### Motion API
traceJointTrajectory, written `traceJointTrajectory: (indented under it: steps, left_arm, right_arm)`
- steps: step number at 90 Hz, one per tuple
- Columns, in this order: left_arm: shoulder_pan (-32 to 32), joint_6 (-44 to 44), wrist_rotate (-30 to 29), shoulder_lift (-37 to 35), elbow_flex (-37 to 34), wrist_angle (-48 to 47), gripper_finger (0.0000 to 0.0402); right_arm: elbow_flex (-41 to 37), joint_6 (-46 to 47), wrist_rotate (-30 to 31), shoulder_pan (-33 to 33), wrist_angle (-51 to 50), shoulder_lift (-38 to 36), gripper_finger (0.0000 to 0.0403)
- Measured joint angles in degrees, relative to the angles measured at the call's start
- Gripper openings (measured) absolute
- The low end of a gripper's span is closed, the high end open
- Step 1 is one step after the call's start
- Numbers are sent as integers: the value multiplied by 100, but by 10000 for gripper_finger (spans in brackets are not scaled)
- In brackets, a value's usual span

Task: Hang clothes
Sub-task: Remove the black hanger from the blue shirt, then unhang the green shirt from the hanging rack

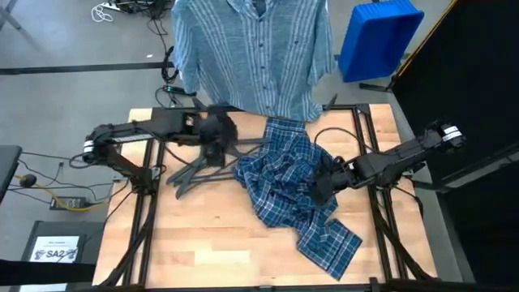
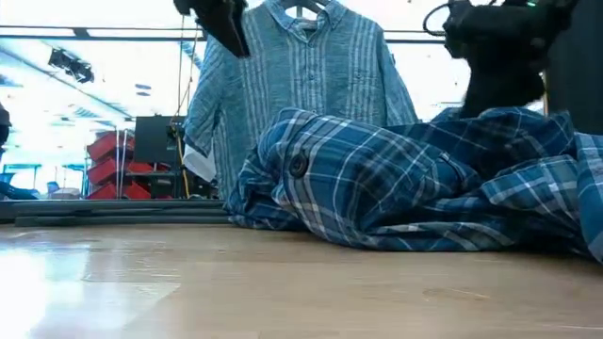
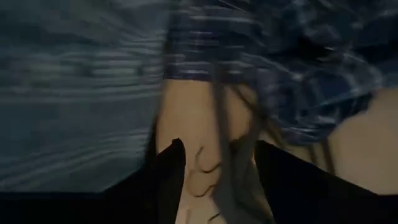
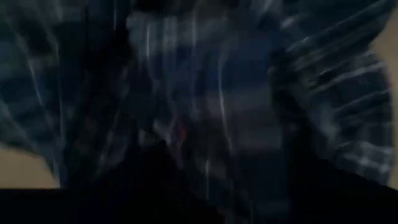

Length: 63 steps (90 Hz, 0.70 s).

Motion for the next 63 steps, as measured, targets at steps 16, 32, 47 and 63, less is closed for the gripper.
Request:
traceJointTrajectory:
  steps: [16, 32, 47, 63]
  left_arm:
    - [677, 43, 286, -885, -35, 724, 175]
    - [1155, 206, 393, -1407, -445, 1881, 175]
    - [1433, 430, 300, -1487, -859, 2780, 175]
    - [1491, 416, 224, -1298, -1129, 2980, 175]
  right_arm:
    - [655, -794, 463, -166, 60, -2, 296]
    - [1340, -2205, 1399, -372, 385, -2, 285]
    - [1746, -3694, 2317, -739, 1540, -6, 262]
    - [2135, -4907, 1317, -1755, 2377, 0, 236]
